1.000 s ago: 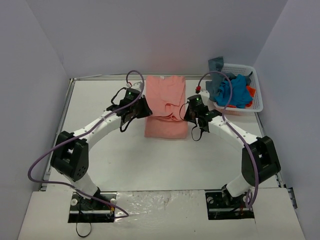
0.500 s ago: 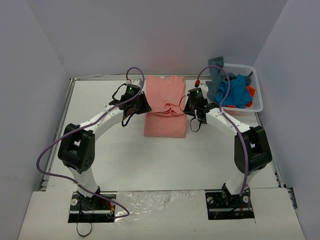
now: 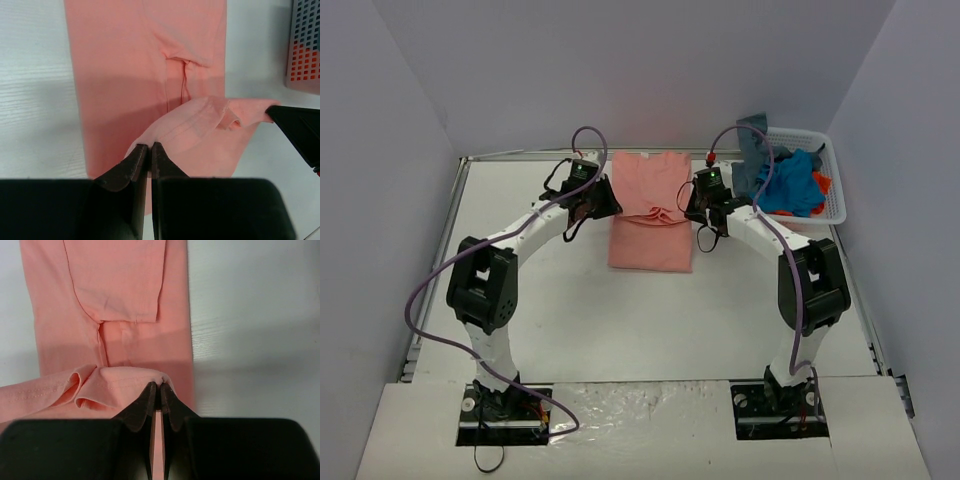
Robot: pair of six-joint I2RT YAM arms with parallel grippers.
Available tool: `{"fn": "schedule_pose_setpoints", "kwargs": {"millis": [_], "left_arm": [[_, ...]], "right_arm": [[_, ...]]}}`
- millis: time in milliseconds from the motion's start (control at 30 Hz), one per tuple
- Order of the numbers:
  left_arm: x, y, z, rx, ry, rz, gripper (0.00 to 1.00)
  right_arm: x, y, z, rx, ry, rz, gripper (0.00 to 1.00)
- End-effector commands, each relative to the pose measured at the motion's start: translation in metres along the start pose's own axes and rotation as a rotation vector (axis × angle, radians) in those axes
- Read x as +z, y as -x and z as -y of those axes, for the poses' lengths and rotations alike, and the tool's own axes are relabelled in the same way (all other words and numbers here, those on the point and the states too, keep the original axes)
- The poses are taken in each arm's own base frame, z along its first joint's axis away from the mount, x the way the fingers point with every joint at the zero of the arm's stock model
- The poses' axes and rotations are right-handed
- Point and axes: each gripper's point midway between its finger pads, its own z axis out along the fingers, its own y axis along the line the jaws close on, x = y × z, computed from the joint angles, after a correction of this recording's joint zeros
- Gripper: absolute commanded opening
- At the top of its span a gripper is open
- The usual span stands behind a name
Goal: Fold and stack the t-shirts
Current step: Fold the folded rectangular tshirt in 1/3 of the way
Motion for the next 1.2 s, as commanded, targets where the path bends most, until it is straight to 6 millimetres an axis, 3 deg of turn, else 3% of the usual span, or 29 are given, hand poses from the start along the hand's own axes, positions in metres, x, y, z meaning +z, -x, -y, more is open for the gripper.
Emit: {"fn": "schedule_pose_setpoints", "kwargs": {"millis": [0,600,1167], "left_arm": [[-0.003,0.026,0.014,0.017,-0.049,0.049,0.03],[0.023,0.029,0.003,0.011,-0.055,0.023,0.02],[0.049,0.011,-0.017,-0.007,-0.035,-0.032,0.02]], "right_arm": [[0.005,0.021,-0.005,-0.003,0.017,0.040,0.00],[0.036,0.022,-0.004,-0.007,0.010,0.016,0.00],[0.060,0.007,0.002,-0.019,-0.001,-0.029,0.00]]}}
